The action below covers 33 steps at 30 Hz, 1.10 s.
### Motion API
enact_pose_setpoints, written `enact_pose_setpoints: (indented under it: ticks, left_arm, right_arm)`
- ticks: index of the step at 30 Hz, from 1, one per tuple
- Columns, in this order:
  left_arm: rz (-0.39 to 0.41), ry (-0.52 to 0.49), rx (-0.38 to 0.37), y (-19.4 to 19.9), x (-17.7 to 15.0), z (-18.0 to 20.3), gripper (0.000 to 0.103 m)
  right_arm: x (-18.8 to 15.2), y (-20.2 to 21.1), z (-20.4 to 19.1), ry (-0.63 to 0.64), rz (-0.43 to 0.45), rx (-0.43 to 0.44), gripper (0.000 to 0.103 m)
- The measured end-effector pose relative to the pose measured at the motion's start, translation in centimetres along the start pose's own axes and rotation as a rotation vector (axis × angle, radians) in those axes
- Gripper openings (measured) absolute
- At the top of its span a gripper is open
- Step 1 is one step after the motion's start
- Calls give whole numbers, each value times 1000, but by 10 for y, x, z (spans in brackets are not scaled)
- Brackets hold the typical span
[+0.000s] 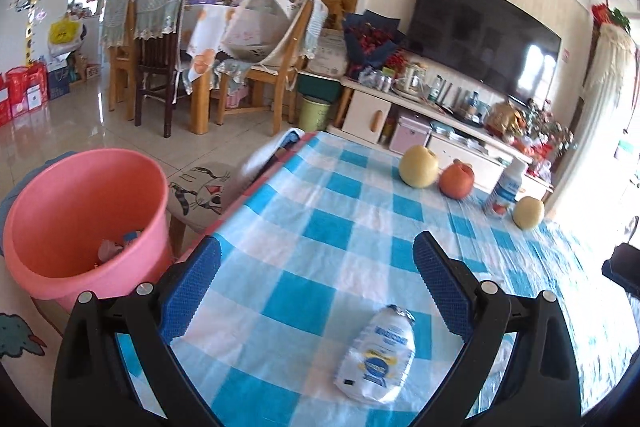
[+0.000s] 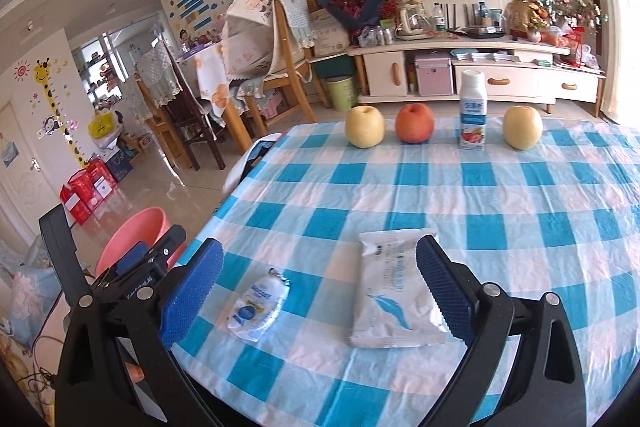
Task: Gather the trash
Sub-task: 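Bring both open grippers back to the remaining bottle and white wipes pack, then grasp the second Magicday bottle with the left gripper while the right grasps the feather pack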
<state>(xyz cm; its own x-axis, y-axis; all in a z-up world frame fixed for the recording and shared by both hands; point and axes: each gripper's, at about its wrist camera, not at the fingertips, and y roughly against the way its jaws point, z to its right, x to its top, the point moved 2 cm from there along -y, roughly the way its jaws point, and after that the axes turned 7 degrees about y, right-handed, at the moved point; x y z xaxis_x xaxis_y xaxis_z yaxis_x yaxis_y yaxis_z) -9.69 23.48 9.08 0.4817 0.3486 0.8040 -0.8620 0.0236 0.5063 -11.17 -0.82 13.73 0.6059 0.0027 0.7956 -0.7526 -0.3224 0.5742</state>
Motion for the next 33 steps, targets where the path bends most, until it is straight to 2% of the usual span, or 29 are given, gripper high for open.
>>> enact_pose_setpoints:
  ticks: [9,18,26,30,33]
  left_arm:
    - [-39,-161,-20,3,-30,48,97]
    - [-116,-252,-82,0,-62,90,97]
    - [-288,-278,-255,-15,-109,140,97]
    - [-329,-289,-270,-35,-119,158,97]
    - [-352,-252,-274,-50,-119,163,97]
  right_arm:
    - [-10,15,32,7,9,-66,96]
    - [-17,30,87,-105,0,-118,96]
    - [-21,29,127,-170,-38,-149,96]
    - [-22,29,144,-193,-45,-163,96]
    - [-22,28,154,-216,-51,-163,96]
